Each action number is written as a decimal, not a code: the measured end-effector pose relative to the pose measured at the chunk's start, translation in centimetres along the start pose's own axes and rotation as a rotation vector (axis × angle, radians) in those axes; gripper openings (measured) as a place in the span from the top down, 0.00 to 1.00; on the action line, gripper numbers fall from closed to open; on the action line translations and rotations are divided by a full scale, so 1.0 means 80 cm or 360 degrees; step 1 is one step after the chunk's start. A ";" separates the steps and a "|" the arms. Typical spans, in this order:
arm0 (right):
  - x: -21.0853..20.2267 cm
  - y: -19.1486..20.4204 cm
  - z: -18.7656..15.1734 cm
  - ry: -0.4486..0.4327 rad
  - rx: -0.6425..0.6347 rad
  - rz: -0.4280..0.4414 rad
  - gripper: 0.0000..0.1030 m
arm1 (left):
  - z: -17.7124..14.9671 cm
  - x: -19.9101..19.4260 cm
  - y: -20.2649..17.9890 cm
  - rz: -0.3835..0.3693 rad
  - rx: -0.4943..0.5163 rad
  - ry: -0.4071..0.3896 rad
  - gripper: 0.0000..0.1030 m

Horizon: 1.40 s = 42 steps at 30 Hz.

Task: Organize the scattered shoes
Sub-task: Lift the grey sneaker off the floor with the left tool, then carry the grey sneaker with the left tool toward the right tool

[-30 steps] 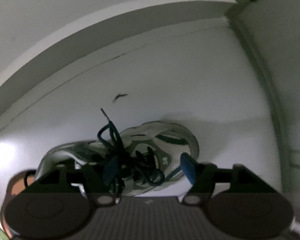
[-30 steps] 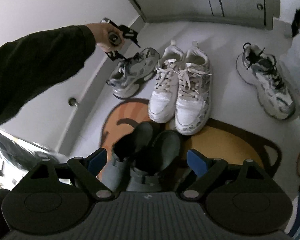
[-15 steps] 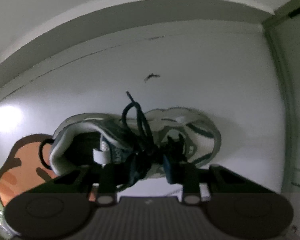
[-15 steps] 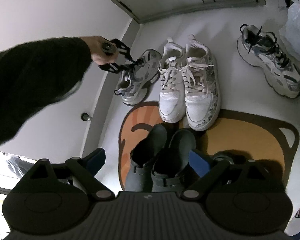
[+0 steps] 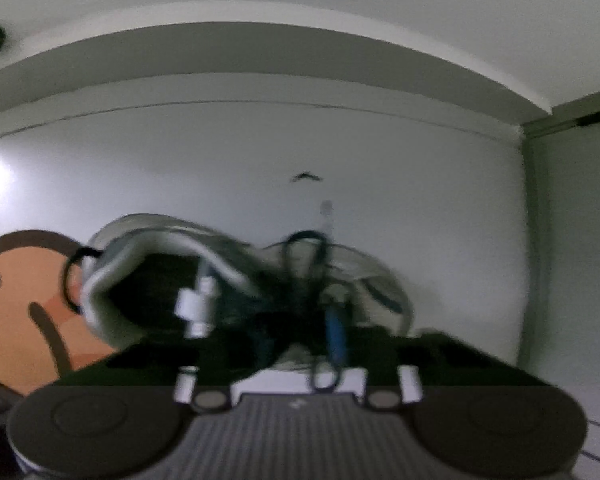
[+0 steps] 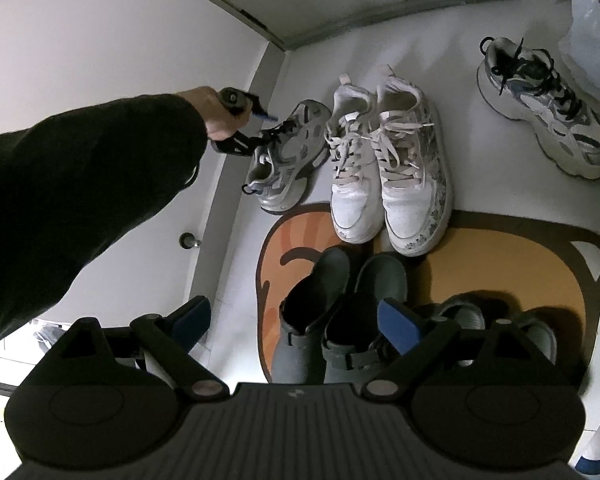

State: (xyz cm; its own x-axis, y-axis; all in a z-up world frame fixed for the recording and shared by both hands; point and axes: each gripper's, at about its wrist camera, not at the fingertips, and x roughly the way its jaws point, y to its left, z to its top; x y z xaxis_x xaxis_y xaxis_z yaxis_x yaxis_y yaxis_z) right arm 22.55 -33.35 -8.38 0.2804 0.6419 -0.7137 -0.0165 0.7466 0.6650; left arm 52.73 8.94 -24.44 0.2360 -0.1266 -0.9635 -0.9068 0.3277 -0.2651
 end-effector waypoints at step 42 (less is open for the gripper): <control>0.005 0.057 -0.026 -0.0080 -0.0469 -0.0290 0.09 | 0.002 -0.025 0.107 -0.1027 0.0732 -0.0103 0.90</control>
State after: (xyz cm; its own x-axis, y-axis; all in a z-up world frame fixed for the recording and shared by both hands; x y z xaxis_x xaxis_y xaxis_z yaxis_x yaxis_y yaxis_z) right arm 20.56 -29.33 -6.11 0.3508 0.4897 -0.7982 -0.2365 0.8711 0.4304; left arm 44.58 12.11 -24.81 0.6984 -0.3731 -0.6108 -0.3520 0.5640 -0.7470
